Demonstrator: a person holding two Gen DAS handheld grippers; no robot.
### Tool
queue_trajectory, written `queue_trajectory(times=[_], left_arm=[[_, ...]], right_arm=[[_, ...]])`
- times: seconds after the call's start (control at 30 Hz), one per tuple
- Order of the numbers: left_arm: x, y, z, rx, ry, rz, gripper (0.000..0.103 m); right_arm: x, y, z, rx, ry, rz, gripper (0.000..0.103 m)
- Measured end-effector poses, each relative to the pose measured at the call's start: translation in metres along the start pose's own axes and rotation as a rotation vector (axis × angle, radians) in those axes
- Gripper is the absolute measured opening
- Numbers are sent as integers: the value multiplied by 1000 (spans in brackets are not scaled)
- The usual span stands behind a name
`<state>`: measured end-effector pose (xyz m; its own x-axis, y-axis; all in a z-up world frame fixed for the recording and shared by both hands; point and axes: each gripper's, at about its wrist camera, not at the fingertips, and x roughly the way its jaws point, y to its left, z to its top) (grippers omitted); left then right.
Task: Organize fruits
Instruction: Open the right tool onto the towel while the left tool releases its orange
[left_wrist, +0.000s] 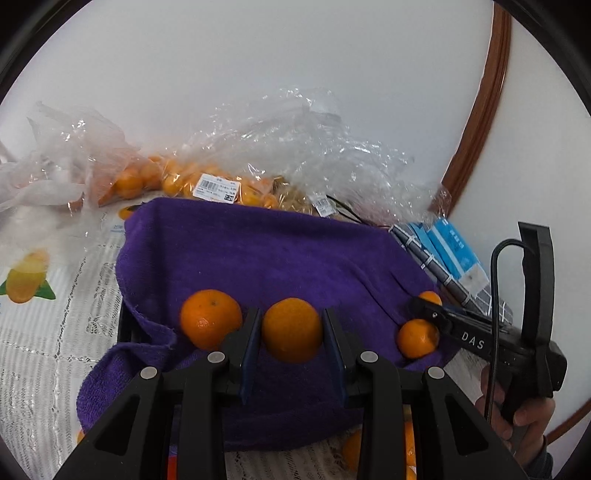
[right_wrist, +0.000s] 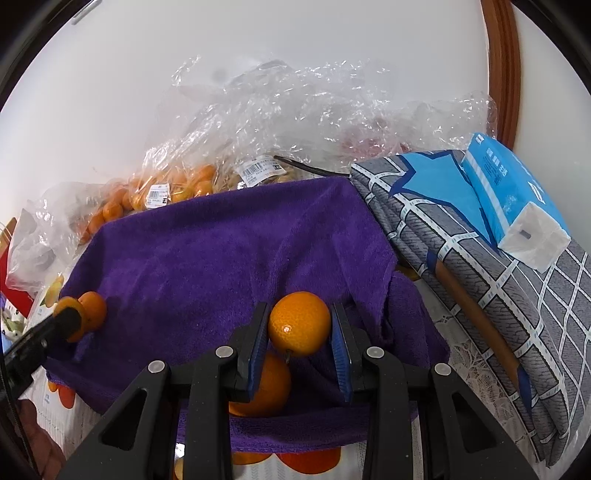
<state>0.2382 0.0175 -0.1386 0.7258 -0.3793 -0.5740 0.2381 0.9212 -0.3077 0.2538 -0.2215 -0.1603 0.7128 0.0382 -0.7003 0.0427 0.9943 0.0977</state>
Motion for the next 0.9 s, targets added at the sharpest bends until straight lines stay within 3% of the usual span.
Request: queue_trajectory(times=[0.33, 0.67, 0.9], left_arm=[[9, 4, -1, -18, 42, 14, 31], [14, 2, -2, -7, 62, 19, 31], [11, 1, -2, 3, 51, 5, 33]], right_arm=[[-4, -3, 0, -4, -16, -31, 33], [-6, -6, 1, 9, -21, -44, 51], [-14, -6, -2, 0, -59, -71, 52]])
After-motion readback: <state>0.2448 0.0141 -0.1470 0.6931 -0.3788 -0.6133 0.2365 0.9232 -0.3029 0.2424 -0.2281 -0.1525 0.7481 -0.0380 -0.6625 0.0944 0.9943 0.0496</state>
